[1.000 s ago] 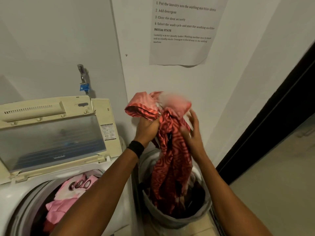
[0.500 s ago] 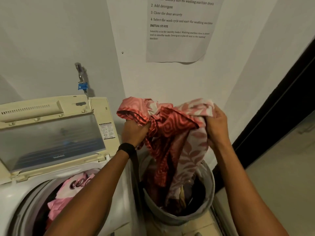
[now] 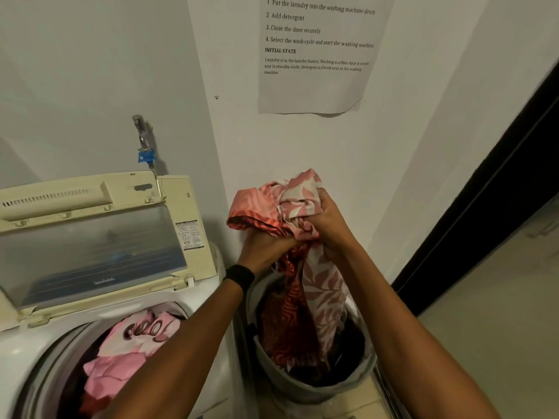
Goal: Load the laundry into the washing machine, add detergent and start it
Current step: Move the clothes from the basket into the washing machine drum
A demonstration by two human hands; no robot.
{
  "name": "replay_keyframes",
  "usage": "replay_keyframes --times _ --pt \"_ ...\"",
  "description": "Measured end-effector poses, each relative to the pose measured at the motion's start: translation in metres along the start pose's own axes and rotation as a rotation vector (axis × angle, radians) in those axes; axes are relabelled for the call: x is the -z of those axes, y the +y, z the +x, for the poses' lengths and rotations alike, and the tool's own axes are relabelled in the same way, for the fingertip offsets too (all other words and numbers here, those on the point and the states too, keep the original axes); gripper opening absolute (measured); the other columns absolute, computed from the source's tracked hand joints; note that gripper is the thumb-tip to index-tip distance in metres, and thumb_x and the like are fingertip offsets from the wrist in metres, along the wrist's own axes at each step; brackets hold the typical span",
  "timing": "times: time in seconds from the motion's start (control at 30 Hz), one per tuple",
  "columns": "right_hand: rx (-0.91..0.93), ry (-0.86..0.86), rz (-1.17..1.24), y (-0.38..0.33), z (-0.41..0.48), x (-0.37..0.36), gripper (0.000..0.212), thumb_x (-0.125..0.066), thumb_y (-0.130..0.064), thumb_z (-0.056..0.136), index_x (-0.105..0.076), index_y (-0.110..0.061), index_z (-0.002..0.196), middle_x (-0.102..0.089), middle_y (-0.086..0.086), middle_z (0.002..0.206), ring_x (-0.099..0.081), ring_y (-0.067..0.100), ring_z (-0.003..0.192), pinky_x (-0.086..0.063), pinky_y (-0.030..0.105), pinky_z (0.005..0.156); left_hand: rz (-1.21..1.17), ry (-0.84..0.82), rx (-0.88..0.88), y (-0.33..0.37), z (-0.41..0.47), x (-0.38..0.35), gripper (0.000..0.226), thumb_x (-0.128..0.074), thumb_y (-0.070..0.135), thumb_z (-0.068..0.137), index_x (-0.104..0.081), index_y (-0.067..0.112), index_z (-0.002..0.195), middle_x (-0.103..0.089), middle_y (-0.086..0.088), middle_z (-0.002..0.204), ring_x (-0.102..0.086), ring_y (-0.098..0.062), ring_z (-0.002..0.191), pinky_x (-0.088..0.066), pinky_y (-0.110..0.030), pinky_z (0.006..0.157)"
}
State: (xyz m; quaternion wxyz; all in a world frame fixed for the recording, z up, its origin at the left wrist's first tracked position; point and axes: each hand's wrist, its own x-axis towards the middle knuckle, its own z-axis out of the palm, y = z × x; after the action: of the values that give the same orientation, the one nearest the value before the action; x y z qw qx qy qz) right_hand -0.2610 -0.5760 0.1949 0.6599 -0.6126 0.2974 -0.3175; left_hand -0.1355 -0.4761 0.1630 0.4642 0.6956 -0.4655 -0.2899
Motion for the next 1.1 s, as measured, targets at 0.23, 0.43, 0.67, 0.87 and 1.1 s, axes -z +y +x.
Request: replay_keyframes --times 0.23,0.43,0.67,0.87,1.1 --pt "0.223 0.073 -0.296 0.020 -0.019 0.031 0.083 -0.086 -0.025 0.082 -0.039 -0.032 0.150 -0.046 -0.014 0.150 -0.048 -0.002 0.134 -0.046 0.019 0.105 -0.075 0.272 0.058 -0.006 0.013 -0.003 0.056 -0.067 0.064 0.082 -0.066 0.029 0.125 -0.071 0.008 0.118 -0.066 -0.015 0.108 -0.050 -0.025 0.088" --pt "-0.277 -0.128 -0.442 0.142 -0.062 0.034 0.089 -0.087 -0.036 0.079 -0.041 -0.018 0.152 -0.059 -0.004 0.137 -0.058 0.016 0.129 -0.051 0.036 0.108 -0.285 0.256 -0.006 0.021 0.020 0.008 0.019 -0.077 0.041 0.090 -0.062 0.041 0.101 -0.071 0.016 0.107 -0.066 -0.007 0.102 -0.051 -0.023 0.086" --pt "-0.019 0.191 -0.328 0.054 -0.049 0.060 0.039 -0.062 -0.025 0.099 -0.061 -0.019 0.138 -0.063 0.000 0.135 -0.062 0.022 0.122 -0.058 0.036 0.092 -0.005 0.382 0.035 0.002 0.020 0.030 0.040 -0.077 0.062 0.075 -0.071 0.023 0.084 -0.071 0.012 0.084 -0.064 -0.006 0.080 -0.050 -0.022 0.074" --pt "0.265 0.413 0.051 -0.045 -0.018 0.046 0.031 -0.065 -0.007 0.083 -0.074 -0.013 0.113 -0.074 0.010 0.116 -0.071 0.028 0.108 -0.059 0.043 0.093 0.217 0.304 -0.063 0.003 0.013 0.019 0.029 -0.079 0.045 0.086 -0.070 0.018 0.087 -0.063 0.009 0.080 -0.061 -0.011 0.078 -0.040 -0.013 0.066" --pt "0.102 0.238 -0.028 -0.019 -0.010 -0.011 0.029 -0.067 -0.017 0.097 -0.058 -0.016 0.124 -0.068 0.000 0.118 -0.069 0.014 0.103 -0.060 0.030 0.088 -0.025 -0.347 0.028 0.015 -0.003 0.024 0.057 -0.064 0.049 0.082 -0.055 0.028 0.134 -0.065 0.009 0.121 -0.063 -0.008 0.109 -0.052 -0.026 0.097"
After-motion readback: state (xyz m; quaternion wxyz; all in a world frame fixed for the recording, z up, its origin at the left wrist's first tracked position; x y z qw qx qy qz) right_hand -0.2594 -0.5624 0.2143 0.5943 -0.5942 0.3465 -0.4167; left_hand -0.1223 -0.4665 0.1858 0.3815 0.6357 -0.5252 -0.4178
